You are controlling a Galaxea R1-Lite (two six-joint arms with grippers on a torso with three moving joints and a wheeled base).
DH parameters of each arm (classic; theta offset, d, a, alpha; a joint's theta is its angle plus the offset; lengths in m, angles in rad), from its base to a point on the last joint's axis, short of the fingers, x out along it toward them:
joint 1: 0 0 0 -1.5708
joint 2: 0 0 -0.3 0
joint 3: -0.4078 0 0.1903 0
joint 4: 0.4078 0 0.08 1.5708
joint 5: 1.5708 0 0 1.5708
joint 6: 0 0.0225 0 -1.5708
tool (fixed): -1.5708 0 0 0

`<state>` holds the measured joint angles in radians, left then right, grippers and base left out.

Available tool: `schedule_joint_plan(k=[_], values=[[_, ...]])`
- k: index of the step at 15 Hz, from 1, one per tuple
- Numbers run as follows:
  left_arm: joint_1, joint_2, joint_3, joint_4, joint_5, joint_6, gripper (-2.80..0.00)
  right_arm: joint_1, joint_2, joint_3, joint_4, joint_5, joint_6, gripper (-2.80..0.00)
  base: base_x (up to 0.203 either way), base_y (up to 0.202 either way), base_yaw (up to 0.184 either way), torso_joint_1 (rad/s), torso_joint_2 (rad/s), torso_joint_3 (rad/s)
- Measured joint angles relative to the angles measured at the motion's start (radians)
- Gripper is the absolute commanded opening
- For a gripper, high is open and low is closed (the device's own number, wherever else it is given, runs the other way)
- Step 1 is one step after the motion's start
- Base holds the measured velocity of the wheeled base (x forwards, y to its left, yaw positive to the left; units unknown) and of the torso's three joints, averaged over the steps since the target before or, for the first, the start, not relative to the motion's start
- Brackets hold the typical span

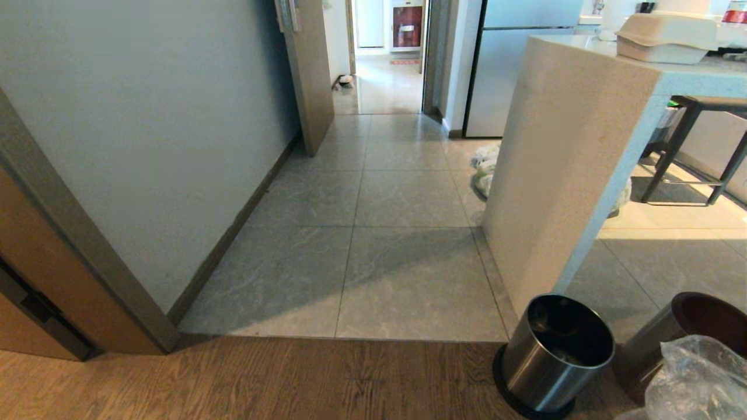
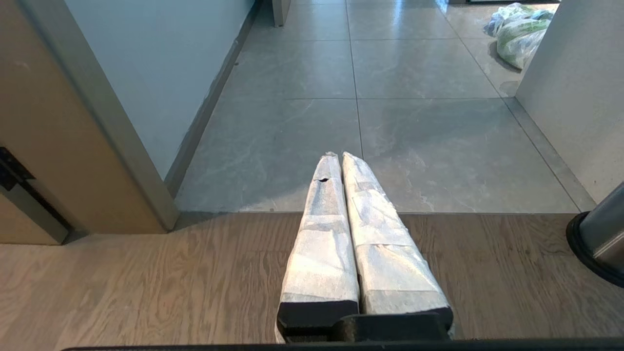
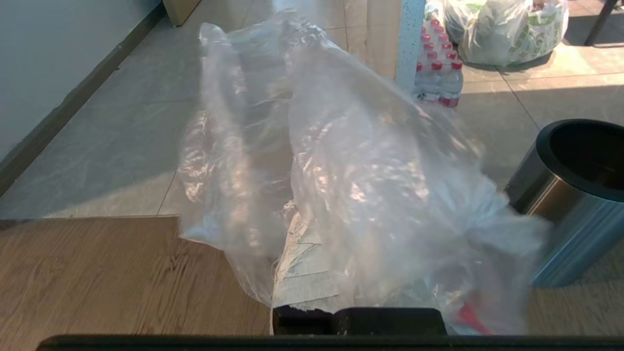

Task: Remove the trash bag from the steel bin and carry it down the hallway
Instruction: Put the trash bag at the door

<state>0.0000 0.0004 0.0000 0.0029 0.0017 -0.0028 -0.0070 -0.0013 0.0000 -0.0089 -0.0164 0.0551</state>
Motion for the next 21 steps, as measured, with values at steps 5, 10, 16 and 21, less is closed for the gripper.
schedule_joint_plan(k=[5, 10, 16, 21], values=[[0.0, 0.0, 0.0, 0.001, 0.0, 0.003, -2.8, 0.0, 0.0, 0.0, 0.0, 0.0, 0.0, -2.8, 0.0, 0.0, 0.0, 0.0, 0.0, 0.0], [0.0, 0.0, 0.0, 0.0, 0.0, 0.0, -2.8, -0.001, 0.0, 0.0, 0.0, 0.0, 0.0, -2.8, 0.04, 0.0, 0.0, 0.001, 0.0, 0.002], [0.0, 0.0, 0.0, 0.0, 0.0, 0.0, -2.8, 0.0, 0.0, 0.0, 0.0, 0.0, 0.0, -2.8, 0.191, 0.0, 0.002, 0.003, 0.0, 0.002], [0.0, 0.0, 0.0, 0.001, 0.001, 0.0, -2.8, 0.0, 0.0, 0.0, 0.0, 0.0, 0.0, -2.8, 0.189, 0.0, -0.001, 0.003, 0.0, 0.003]])
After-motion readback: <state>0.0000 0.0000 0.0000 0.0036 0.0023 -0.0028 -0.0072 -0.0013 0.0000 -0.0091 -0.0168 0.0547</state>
